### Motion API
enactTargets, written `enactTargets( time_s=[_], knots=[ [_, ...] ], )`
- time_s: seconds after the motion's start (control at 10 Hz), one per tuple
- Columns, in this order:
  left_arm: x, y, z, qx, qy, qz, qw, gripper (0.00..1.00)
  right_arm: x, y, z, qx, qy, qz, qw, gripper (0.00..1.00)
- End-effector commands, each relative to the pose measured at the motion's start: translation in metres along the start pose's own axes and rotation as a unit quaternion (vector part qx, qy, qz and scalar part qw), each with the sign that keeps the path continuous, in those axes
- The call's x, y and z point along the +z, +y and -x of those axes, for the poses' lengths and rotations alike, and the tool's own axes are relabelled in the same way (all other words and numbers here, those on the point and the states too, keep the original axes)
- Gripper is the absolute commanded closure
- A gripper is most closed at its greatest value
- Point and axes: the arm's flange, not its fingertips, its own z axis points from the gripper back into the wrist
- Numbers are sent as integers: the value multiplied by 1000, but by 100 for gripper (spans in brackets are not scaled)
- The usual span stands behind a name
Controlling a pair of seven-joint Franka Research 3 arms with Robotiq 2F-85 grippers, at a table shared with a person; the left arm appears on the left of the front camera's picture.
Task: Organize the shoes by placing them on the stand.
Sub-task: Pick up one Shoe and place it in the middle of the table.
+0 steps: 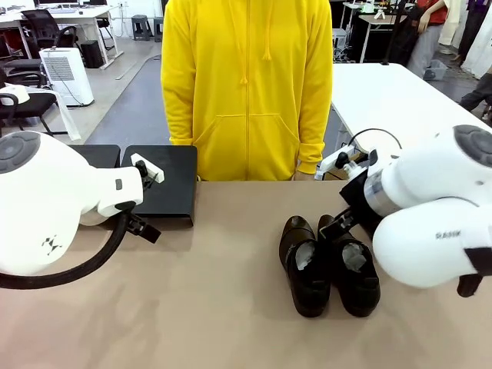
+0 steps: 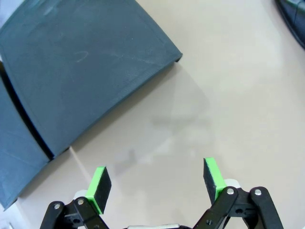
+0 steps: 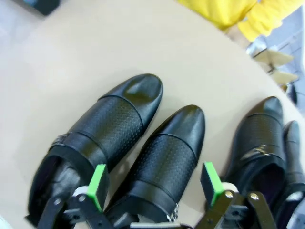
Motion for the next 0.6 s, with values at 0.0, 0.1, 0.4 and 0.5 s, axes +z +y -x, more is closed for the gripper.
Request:
enactTargets(
  time_s=[0.0,0.1,0.4,0.5],
  knots=[
    [43,31,5,19,-24,2,1000,0,60,-46,18,-36,-27,-48,998,0],
    [62,49,9,30,-26,30,999,0,91,-67,30,-52,-50,-82,994,0],
    [111,87,26,51,-28,124,991,0,135,-109,71,-58,-62,-185,979,0],
    [122,95,36,54,-33,150,987,0,143,-119,86,-58,-55,-206,975,0]
  ],
)
